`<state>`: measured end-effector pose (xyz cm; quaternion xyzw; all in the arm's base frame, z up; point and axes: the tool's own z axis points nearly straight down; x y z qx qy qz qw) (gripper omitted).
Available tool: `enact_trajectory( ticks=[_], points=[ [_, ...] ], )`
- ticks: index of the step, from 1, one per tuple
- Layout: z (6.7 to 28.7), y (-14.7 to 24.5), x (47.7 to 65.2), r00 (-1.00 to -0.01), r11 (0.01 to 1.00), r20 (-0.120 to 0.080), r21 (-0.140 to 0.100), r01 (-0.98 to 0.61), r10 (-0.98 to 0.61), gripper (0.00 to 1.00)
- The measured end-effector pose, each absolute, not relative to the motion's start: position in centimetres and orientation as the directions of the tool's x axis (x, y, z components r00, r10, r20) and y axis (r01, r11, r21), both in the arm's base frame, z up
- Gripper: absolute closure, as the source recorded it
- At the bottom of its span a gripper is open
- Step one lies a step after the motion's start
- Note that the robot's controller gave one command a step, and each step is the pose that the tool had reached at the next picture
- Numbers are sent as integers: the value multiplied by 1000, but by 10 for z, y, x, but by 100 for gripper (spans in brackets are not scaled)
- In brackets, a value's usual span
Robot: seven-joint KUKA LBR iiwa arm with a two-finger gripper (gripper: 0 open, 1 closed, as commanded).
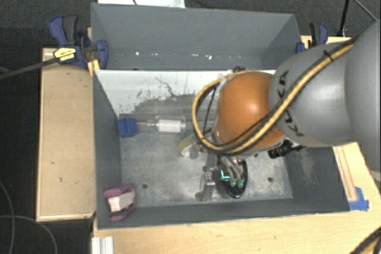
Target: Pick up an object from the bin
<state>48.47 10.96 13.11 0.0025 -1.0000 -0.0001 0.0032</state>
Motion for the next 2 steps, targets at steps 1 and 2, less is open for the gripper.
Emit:
enact_trajectory(
  ticks=[1,2],
  points=[
    [150,71,548,-1000,1000,-7,-1,-14,-14,0],
    [76,63,573,-996,996,2,-1,-92,-92,0]
  ],
)
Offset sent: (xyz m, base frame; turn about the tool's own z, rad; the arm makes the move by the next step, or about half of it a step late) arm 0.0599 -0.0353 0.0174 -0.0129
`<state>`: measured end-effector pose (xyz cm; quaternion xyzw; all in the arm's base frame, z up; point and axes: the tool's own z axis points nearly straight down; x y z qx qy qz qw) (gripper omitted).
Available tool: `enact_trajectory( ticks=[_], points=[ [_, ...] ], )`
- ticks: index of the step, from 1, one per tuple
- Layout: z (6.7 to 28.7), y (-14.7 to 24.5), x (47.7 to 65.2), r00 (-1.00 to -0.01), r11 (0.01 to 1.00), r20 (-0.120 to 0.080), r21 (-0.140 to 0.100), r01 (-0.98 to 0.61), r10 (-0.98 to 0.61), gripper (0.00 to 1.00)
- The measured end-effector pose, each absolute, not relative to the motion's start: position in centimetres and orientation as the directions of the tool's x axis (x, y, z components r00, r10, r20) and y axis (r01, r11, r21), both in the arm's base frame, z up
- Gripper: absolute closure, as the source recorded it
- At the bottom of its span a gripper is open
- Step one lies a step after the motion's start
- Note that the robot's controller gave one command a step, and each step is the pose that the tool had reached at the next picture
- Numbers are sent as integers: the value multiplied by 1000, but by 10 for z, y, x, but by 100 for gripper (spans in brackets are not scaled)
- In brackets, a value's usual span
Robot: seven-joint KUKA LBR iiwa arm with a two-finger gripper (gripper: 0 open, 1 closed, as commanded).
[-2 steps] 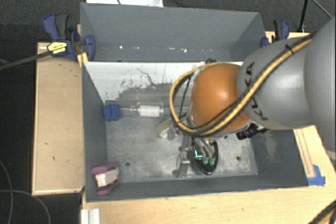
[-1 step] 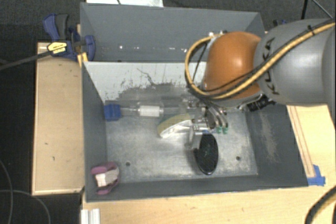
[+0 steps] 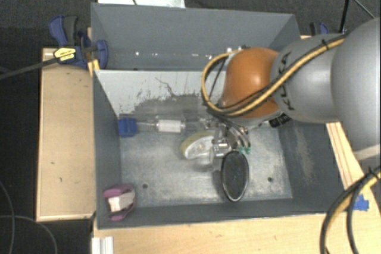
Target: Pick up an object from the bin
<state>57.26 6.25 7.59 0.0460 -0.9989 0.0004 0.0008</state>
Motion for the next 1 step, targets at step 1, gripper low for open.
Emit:
enact_trajectory(
  ticks=[1],
  points=[
    [79,64,573,-996,996,-2,1,-88,-88,100]
  ],
)
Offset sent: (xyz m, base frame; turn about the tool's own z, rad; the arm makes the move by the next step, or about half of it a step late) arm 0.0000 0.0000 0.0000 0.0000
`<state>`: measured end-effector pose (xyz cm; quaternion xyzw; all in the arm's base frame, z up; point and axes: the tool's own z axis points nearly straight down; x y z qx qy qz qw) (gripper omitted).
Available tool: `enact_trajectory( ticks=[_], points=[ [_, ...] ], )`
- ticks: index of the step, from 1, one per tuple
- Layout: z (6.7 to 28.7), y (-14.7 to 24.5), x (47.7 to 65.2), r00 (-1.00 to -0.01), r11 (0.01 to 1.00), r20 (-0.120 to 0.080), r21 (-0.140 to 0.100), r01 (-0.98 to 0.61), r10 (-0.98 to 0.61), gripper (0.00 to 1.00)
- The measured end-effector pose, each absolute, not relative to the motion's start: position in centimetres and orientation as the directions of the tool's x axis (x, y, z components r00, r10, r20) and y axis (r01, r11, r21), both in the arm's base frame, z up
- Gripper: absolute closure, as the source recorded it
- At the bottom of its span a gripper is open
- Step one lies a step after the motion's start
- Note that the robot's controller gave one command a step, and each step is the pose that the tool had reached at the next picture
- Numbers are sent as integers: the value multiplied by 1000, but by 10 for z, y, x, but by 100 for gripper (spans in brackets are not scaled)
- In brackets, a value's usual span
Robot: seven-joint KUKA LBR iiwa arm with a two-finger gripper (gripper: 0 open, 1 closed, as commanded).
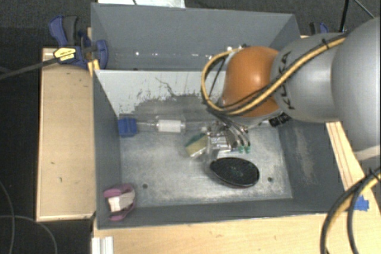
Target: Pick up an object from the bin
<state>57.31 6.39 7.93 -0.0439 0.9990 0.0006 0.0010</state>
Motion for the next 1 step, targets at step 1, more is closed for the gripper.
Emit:
enact_trajectory(
  ticks=[1],
  points=[
    [221,79,569,-994,994,-11,1,-109,-109,100]
  ],
)
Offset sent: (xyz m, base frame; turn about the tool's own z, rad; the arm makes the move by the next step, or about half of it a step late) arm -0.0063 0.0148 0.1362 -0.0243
